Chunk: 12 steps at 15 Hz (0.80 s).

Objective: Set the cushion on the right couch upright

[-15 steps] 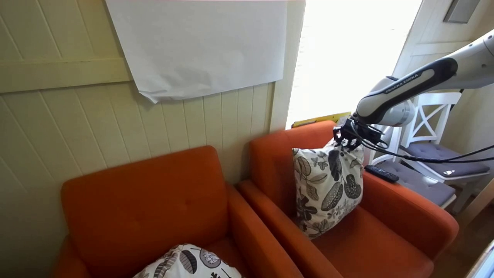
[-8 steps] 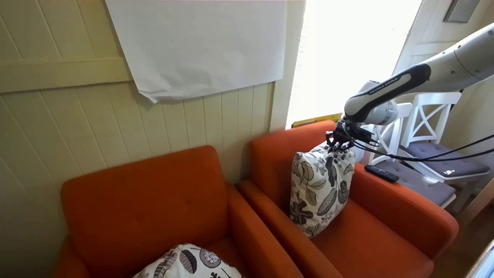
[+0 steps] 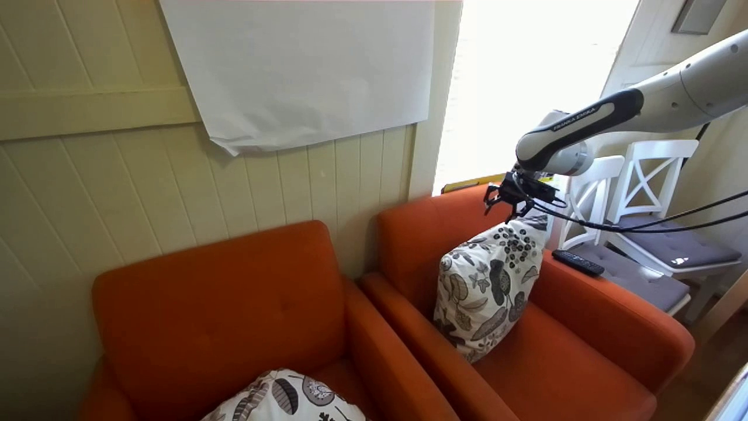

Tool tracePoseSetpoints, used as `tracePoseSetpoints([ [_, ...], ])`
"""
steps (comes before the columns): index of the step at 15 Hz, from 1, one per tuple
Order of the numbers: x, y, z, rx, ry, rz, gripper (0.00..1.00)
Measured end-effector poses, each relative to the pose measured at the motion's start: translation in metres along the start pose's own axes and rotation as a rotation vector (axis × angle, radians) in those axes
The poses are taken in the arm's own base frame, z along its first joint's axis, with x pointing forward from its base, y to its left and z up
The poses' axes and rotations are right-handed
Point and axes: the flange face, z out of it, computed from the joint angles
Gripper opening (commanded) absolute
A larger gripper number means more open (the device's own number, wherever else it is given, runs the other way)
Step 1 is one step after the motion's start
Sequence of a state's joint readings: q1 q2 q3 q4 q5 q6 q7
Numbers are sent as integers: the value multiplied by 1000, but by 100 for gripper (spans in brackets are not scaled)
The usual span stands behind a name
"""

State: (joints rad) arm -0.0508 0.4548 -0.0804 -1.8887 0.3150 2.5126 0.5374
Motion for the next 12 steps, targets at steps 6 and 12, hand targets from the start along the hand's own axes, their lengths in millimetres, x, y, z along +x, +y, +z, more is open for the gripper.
tracePoseSetpoints([
  [6, -7, 23, -23, -99, -159, -4, 100],
  [12, -41, 80, -42, -245, -339, -100, 100],
])
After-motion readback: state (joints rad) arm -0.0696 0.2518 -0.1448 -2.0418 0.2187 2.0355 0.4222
